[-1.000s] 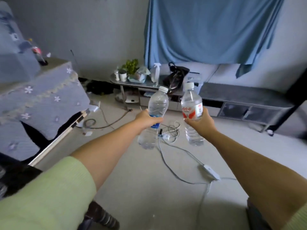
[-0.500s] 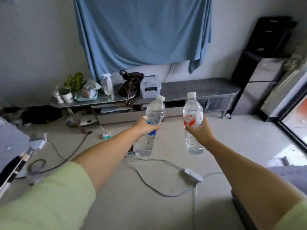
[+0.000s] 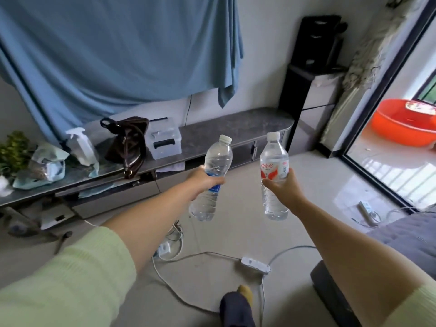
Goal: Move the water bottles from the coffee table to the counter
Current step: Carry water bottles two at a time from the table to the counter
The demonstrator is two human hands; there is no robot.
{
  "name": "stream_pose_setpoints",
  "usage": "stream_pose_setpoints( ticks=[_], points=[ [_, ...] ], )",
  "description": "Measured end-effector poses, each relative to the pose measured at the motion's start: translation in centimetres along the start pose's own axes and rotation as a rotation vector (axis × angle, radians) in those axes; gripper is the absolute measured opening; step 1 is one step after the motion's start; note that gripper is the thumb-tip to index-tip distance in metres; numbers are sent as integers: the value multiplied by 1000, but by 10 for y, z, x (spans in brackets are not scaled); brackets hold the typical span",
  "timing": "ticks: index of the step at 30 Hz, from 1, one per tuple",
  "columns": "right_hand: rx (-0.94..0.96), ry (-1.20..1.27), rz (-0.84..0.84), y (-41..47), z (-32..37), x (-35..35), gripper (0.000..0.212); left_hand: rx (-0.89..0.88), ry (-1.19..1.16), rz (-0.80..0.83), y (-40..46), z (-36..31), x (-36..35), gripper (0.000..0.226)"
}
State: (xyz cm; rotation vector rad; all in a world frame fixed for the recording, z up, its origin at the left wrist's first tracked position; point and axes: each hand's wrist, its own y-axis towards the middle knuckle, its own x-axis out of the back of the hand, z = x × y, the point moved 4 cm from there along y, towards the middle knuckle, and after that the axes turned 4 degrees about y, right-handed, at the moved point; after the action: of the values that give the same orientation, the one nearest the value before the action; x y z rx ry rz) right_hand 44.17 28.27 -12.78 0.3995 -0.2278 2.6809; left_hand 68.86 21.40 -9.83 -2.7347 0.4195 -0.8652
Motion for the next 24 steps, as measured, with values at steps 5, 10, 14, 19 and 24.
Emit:
stream_pose_setpoints(
  ticks=[5,10,14,19,24],
  points=[
    [7,10,-25,91,6,18,51,-11,13,12,85,-41,-21,44],
    [14,-20,-31,182,23,53,57,-17,-3,12,171,-102,-40,43],
    [6,-29,-77,231,19,81,53,-14,14,40,220,-134,-63,43],
    [-26,-3,-124,289,6,107,52,-22,9,102,285,-168,-91,42],
    [-79,-47,-137,360,-10,125,57,-12,8,160,369,-198,-115,42]
  ],
)
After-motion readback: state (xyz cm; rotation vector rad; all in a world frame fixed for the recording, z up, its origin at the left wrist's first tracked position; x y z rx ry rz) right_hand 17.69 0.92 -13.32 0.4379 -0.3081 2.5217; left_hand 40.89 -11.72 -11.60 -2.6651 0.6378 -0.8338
